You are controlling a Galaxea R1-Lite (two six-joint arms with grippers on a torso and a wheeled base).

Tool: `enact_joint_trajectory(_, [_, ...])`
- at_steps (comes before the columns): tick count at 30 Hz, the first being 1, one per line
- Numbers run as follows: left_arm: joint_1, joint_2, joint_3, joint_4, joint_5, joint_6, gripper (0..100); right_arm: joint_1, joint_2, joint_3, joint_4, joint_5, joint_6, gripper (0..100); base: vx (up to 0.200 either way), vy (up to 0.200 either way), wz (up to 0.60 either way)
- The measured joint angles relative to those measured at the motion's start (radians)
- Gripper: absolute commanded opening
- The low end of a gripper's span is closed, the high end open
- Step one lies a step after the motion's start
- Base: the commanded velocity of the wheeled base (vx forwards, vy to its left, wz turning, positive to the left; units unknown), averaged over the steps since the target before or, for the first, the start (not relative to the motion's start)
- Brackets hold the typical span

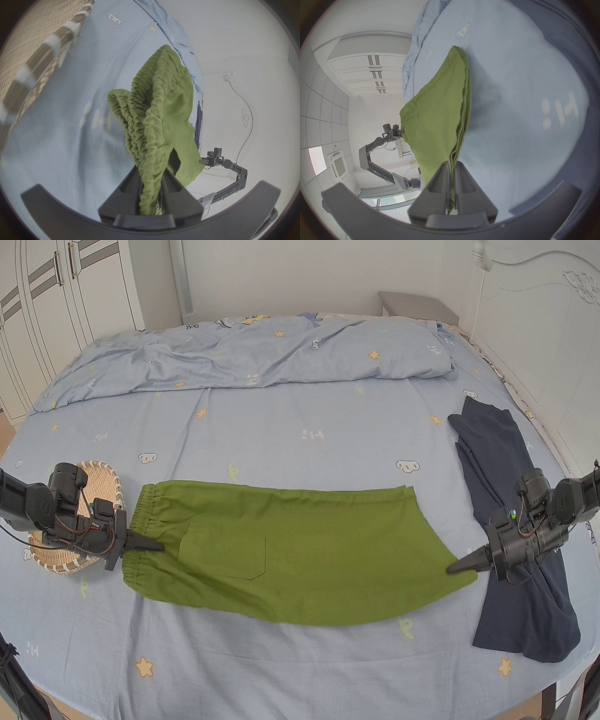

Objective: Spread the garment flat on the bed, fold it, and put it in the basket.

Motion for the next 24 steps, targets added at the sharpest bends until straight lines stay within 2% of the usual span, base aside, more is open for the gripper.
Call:
enact_joint_trajectory(6, [0.032,-0.077,0.143,0.069,0.001,0.127,0,0.015,-0.075,0.247,-0.083,-0.003,-0.039,0,0.000,0.000,0.00])
enact_joint_trajectory(15, [0.091,-0.163,0.402,0.092,0.007,0.317,0,0.058,-0.146,0.605,-0.405,-0.012,-0.060,0,0.000,0.000,0.00])
enact_joint_trajectory(22, [0.131,-0.192,0.475,0.095,0.010,0.351,0,0.086,-0.167,0.697,-0.448,-0.014,-0.065,0,0.000,0.000,0.00])
enact_joint_trajectory(23, [0.132,-0.193,0.477,0.095,0.010,0.351,0,0.088,-0.167,0.699,-0.448,-0.014,-0.065,100,0.000,0.000,0.00])
enact_joint_trajectory(24, [0.133,-0.195,0.478,0.095,0.010,0.351,0,0.090,-0.168,0.700,-0.449,-0.014,-0.066,100,0.000,0.000,0.00])
